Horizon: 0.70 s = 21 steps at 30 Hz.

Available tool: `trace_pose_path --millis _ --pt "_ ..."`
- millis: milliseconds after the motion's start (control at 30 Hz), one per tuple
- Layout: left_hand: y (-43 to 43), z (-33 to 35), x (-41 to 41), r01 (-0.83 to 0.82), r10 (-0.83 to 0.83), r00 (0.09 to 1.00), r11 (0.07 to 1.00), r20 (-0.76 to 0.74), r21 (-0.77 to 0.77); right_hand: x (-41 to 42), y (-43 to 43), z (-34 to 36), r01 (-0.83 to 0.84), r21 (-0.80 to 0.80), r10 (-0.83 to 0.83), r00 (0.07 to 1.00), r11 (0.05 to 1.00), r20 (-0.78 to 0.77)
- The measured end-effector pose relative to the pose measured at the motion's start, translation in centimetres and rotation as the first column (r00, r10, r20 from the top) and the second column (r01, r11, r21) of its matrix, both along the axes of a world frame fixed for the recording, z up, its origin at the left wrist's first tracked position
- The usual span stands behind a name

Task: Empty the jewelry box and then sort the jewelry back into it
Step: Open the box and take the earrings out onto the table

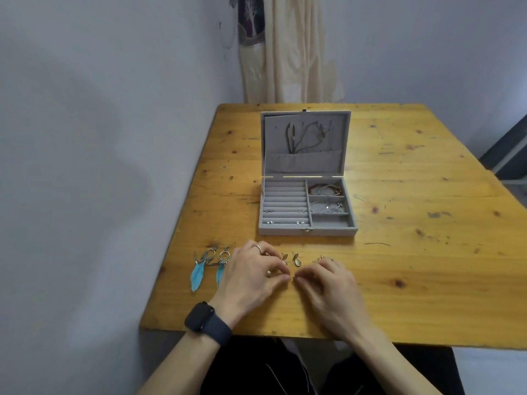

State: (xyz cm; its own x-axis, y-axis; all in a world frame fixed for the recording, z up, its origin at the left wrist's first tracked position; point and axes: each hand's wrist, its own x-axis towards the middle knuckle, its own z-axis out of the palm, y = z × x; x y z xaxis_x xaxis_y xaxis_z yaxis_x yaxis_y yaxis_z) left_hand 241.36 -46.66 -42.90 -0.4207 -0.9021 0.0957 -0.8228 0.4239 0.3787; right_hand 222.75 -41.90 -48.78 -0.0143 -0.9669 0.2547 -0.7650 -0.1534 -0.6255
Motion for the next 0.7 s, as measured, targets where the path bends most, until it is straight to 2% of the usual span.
trace_pose_path --millis 600,700 --pt "0.48 -0.74 -0.1 -0.008 0.008 0.999 1.0 -0.032 0.015 -0.06 0.49 0.24 0.019 -0.05 -0.015 0.998 0.999 0.062" --pt "0.33 -0.5 0.15 -0.014 0.015 0.998 1.0 -0.06 0.018 -0.21 0.64 0.52 0.009 -0.042 -0.004 0.993 0.999 0.116"
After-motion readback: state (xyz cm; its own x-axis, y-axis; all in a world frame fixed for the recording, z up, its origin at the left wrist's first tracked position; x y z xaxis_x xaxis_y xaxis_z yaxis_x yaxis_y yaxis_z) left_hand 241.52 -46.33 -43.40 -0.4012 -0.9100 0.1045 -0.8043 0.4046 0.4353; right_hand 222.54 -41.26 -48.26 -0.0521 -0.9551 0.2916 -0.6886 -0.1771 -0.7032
